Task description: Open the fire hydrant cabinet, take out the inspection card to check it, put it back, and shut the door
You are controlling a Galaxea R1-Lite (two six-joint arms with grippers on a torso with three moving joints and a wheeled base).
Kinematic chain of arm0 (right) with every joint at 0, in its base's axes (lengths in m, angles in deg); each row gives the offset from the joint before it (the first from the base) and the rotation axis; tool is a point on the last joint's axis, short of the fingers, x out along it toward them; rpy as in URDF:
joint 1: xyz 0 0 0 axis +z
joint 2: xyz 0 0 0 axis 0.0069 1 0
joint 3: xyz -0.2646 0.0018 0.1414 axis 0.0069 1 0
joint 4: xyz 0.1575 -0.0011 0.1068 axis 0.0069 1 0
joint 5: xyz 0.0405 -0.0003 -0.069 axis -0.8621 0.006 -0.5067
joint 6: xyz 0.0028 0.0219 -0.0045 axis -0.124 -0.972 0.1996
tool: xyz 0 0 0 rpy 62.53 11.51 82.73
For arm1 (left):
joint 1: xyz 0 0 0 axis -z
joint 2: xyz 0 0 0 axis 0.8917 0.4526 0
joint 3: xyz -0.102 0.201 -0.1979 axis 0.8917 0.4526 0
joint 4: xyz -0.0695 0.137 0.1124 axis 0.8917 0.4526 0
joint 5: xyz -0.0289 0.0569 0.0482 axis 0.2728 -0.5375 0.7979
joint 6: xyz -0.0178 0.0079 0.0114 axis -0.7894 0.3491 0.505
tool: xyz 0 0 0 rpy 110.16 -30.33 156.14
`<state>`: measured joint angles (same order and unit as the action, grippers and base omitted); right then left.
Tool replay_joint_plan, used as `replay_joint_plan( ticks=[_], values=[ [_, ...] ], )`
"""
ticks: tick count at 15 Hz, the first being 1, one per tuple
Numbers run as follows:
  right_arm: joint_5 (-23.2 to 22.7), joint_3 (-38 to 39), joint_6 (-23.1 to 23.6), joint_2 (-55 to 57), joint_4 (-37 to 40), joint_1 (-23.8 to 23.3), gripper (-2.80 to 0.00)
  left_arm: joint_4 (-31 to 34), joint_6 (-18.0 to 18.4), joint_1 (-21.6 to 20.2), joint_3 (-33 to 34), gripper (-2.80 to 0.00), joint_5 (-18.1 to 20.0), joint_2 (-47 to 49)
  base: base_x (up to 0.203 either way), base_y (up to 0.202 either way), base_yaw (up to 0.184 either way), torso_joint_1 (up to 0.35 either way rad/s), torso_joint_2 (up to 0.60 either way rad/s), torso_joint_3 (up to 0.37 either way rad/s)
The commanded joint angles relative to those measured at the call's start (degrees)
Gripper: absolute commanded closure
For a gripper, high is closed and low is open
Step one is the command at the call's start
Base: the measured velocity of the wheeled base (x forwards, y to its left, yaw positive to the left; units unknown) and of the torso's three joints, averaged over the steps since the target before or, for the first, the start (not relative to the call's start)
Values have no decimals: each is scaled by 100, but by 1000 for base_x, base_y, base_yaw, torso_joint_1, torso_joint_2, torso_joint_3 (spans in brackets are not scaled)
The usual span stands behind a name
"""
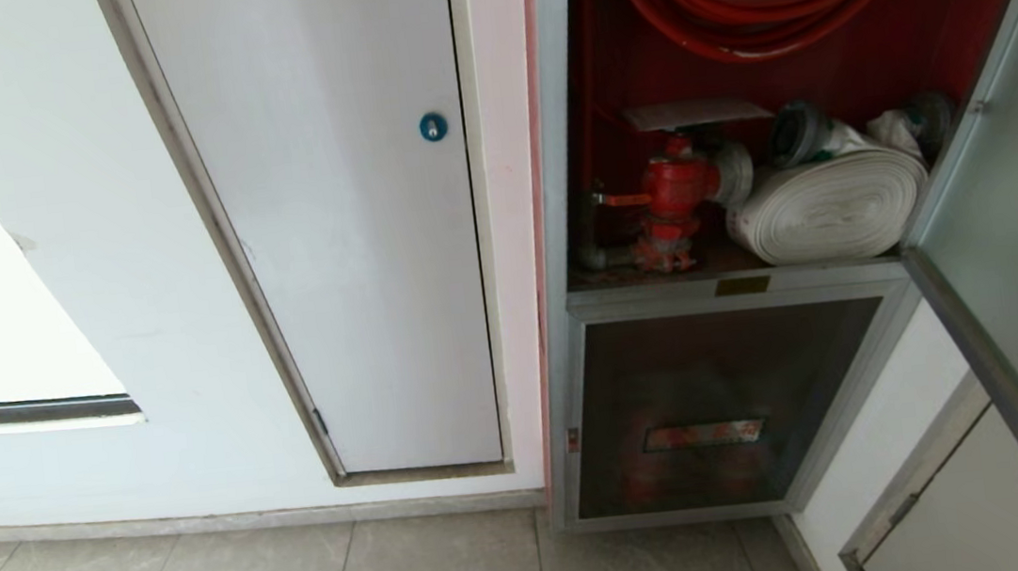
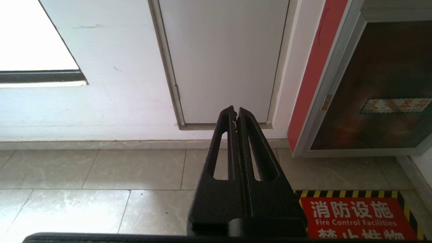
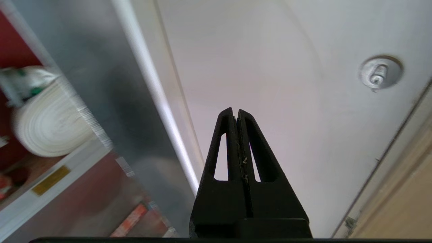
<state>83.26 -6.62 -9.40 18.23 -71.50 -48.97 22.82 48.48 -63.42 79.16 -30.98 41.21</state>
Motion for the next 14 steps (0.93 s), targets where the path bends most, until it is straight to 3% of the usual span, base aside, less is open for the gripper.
replay_joint_plan(
  ticks=[1, 6, 14],
  values=[
    [-51, 14, 7, -135, -5, 25, 0, 2, 1, -2, 0, 0, 2, 7, 0, 0, 0, 0, 0, 0],
    [-624, 14, 15, -205, -5, 552, 0, 2, 1, -2, 0, 0, 1, 7, 0, 0, 0, 0, 0, 0],
    [-861, 2, -9, -175, -26, 1997, 0, 2, 1, -2, 0, 0, 0, 7, 0, 0, 0, 0, 0, 0]
  ],
)
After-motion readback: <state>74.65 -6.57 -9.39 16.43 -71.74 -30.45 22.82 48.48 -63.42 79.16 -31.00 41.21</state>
